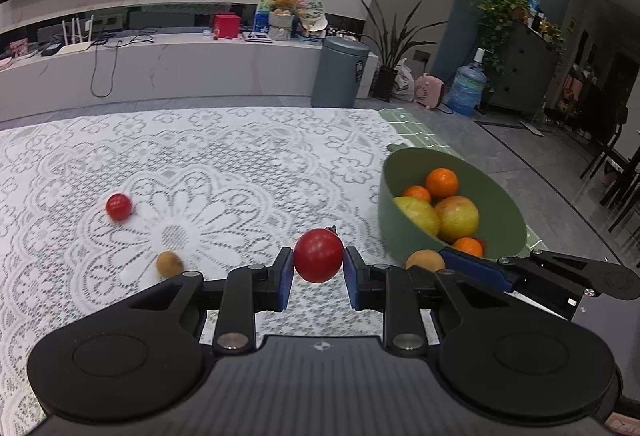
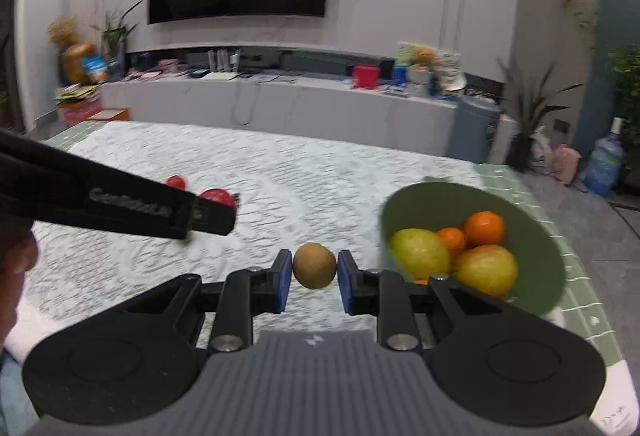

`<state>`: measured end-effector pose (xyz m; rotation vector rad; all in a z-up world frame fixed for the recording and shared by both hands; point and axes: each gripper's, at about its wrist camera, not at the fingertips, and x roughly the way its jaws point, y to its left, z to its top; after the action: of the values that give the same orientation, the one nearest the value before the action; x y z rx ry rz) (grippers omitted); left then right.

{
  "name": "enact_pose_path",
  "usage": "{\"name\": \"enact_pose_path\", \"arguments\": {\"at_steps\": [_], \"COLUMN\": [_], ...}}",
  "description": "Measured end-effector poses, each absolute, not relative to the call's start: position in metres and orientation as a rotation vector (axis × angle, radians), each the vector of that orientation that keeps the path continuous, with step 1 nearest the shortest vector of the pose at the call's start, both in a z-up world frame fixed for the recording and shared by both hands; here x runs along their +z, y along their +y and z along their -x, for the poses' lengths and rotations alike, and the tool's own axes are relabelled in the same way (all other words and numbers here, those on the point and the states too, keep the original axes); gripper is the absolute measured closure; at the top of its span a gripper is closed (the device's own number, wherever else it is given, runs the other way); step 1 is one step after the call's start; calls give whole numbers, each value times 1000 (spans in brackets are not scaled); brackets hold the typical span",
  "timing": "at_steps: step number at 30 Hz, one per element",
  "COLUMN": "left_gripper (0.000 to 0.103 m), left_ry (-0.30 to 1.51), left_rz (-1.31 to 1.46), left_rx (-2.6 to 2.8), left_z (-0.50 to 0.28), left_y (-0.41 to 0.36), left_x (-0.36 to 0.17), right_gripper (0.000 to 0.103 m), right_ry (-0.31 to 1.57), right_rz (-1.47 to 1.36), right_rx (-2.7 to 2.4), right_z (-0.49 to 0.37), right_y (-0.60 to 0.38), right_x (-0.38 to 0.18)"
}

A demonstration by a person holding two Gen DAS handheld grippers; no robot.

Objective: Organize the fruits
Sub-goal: 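Carry the tomato over the colander with the left gripper while the right gripper carries the kiwi there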

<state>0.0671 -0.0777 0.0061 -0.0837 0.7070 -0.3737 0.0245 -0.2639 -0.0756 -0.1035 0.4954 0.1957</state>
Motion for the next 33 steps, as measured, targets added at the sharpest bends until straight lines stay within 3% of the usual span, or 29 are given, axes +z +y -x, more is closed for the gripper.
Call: {"name": "enact_pose_path", "arguments": {"at_steps": [16, 20, 23, 33], "left_gripper": [73, 73, 73, 73], "left_ry": [644, 662, 695, 765], "left_rz": [82, 83, 82, 89], "left_rx": [-498, -498, -478, -423], "left_z": [-91, -96, -99, -95], "left_y": [-127, -123, -117, -96], "left_x": [36, 29, 18, -4], "right_gripper": [97, 92, 78, 77], "right_ry": [514, 560, 610, 733], "right_rz": [104, 49, 19, 70], "right_rx": [139, 169, 201, 238], "right_z": [-42, -36, -32, -47], "right_y": [-322, -326, -321, -290], "right_x": [-49, -63, -81, -127]}}
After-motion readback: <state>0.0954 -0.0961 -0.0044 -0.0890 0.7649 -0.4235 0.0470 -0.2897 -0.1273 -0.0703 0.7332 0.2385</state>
